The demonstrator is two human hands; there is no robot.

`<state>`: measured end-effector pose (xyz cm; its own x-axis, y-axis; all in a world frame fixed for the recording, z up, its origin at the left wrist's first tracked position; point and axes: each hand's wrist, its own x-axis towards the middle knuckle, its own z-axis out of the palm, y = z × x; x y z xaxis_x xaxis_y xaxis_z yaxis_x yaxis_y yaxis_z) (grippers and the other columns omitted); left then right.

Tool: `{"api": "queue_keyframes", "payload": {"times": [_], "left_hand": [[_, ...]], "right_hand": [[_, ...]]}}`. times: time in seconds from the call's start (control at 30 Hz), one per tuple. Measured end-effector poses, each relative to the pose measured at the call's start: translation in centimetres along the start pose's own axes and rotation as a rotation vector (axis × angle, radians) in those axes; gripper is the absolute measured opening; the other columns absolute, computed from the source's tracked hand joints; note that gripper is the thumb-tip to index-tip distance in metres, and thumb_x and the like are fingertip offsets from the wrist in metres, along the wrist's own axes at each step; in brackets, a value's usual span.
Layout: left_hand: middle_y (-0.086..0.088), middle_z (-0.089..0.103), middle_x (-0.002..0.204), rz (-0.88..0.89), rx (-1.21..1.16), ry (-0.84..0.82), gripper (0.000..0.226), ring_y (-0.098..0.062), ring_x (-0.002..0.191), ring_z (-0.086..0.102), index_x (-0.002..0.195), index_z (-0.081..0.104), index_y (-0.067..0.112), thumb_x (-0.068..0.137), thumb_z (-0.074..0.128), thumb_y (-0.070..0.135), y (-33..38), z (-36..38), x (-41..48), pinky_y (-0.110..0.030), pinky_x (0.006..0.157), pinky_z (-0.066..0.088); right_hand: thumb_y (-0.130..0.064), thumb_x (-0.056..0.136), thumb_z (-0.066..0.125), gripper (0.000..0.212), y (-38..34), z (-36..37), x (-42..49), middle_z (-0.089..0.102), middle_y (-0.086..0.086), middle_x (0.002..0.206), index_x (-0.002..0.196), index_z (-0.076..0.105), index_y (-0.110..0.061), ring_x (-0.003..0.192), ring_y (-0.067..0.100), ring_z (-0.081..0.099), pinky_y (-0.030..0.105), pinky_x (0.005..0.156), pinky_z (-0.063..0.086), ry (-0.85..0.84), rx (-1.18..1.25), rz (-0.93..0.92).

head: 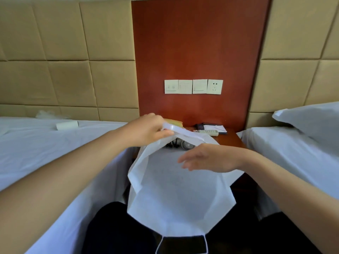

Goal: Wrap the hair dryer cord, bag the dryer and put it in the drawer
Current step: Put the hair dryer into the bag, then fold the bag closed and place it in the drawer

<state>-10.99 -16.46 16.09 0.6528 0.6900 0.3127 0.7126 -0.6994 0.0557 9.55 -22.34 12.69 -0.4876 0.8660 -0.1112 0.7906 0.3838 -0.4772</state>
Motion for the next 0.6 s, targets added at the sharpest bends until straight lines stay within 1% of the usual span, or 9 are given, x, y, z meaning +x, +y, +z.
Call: {"api": "queue_keyframes", "payload": {"times": [0.07, 0.17, 0.23, 0.3, 0.37, 0.4, 0.47, 0.53, 0.6], "left_hand": [[-0.001, 0.066, 0.076, 0.020, 0.093, -0.130, 0.038, -0.008, 0.062, 0.052, 0.094, 0.068, 0.021, 0.090, 0.047, 0.051, 0.5, 0.2, -0.9, -0.031, 0.061, 0.044], [0.022, 0.064, 0.089, -0.001, 0.060, -0.334, 0.032, 0.016, 0.073, 0.053, 0.121, 0.063, 0.030, 0.090, 0.060, 0.034, 1.2, -0.1, -2.1, -0.012, 0.060, 0.035], [0.014, 0.067, 0.114, -0.019, -0.005, -0.411, 0.034, 0.009, 0.093, 0.058, 0.125, 0.062, 0.022, 0.092, 0.057, 0.023, 0.8, 0.1, -2.4, -0.004, 0.069, 0.038], [0.006, 0.067, 0.117, -0.053, -0.018, -0.454, 0.031, -0.001, 0.098, 0.057, 0.120, 0.065, 0.016, 0.094, 0.049, 0.015, 0.1, 0.7, -2.3, -0.004, 0.078, 0.041], [-0.004, 0.066, 0.094, -0.112, -0.008, -0.462, 0.025, -0.013, 0.086, 0.054, 0.095, 0.068, 0.014, 0.095, 0.043, 0.014, -0.9, 1.9, -2.0, -0.025, 0.084, 0.045], [-0.007, 0.056, 0.078, -0.150, -0.007, -0.453, 0.023, -0.017, 0.076, 0.047, 0.078, 0.057, 0.016, 0.095, 0.042, 0.016, -1.5, 3.0, -1.9, -0.032, 0.078, 0.042], [-0.004, 0.039, 0.067, -0.262, -0.037, -0.431, 0.028, -0.018, 0.067, 0.036, 0.066, 0.041, 0.015, 0.094, 0.043, 0.019, -2.8, 5.4, -1.4, -0.033, 0.066, 0.033], [-0.001, 0.051, 0.078, -0.418, -0.137, -0.373, 0.021, -0.019, 0.076, 0.048, 0.079, 0.055, 0.016, 0.094, 0.047, 0.028, -4.4, 8.6, -1.3, -0.032, 0.072, 0.039], [-0.004, 0.059, 0.106, -0.610, -0.345, -0.231, 0.033, -0.022, 0.098, 0.055, 0.113, 0.056, 0.009, 0.092, 0.053, 0.034, -5.8, 11.6, -1.3, -0.031, 0.080, 0.042]], "right_hand": [[-0.026, 0.097, 0.049, 0.029, -0.4, -0.2, -1.8, 0.066, -0.004, 0.113, 0.124, 0.058, -0.023, 0.103, 0.007, 0.063, 0.032, 0.098, 0.048, 0.020, 0.033, -0.040], [-0.023, 0.096, 0.051, 0.023, -0.3, -0.7, -3.7, 0.072, 0.001, 0.102, 0.108, 0.068, -0.015, 0.095, 0.011, 0.067, 0.030, 0.089, 0.051, 0.044, 0.115, -0.065], [-0.022, 0.096, 0.051, 0.023, 0.1, -1.0, -4.3, 0.074, 0.001, 0.088, 0.097, 0.071, -0.010, 0.086, 0.011, 0.068, 0.024, 0.080, 0.052, 0.024, 0.168, -0.046], [-0.019, 0.096, 0.051, 0.023, 0.8, -1.0, -4.3, 0.072, -0.001, 0.078, 0.093, 0.069, -0.006, 0.077, 0.008, 0.066, 0.019, 0.073, 0.051, 0.021, 0.213, -0.007], [-0.018, 0.095, 0.052, 0.019, 1.9, -0.7, -3.7, 0.071, -0.003, 0.075, 0.093, 0.068, -0.007, 0.071, 0.004, 0.065, 0.016, 0.069, 0.050, 0.058, 0.209, 0.034], [-0.017, 0.094, 0.053, 0.018, 2.6, -0.4, -3.1, 0.071, -0.003, 0.076, 0.092, 0.068, -0.009, 0.070, 0.002, 0.065, 0.016, 0.067, 0.050, 0.088, 0.196, 0.055], [-0.016, 0.092, 0.054, 0.016, 4.5, 0.6, -1.7, 0.071, -0.003, 0.077, 0.087, 0.069, -0.015, 0.069, 0.003, 0.065, 0.021, 0.069, 0.052, 0.180, 0.170, 0.109], [-0.015, 0.089, 0.057, 0.016, 7.3, 1.7, -0.2, 0.071, -0.003, 0.081, 0.080, 0.068, -0.023, 0.078, 0.011, 0.067, 0.033, 0.078, 0.054, 0.338, 0.147, 0.194], [-0.014, 0.088, 0.060, 0.013, 10.2, 2.9, 1.2, 0.069, 0.003, 0.093, 0.082, 0.065, -0.025, 0.094, 0.023, 0.066, 0.039, 0.085, 0.054, 0.503, 0.169, 0.276]]}}
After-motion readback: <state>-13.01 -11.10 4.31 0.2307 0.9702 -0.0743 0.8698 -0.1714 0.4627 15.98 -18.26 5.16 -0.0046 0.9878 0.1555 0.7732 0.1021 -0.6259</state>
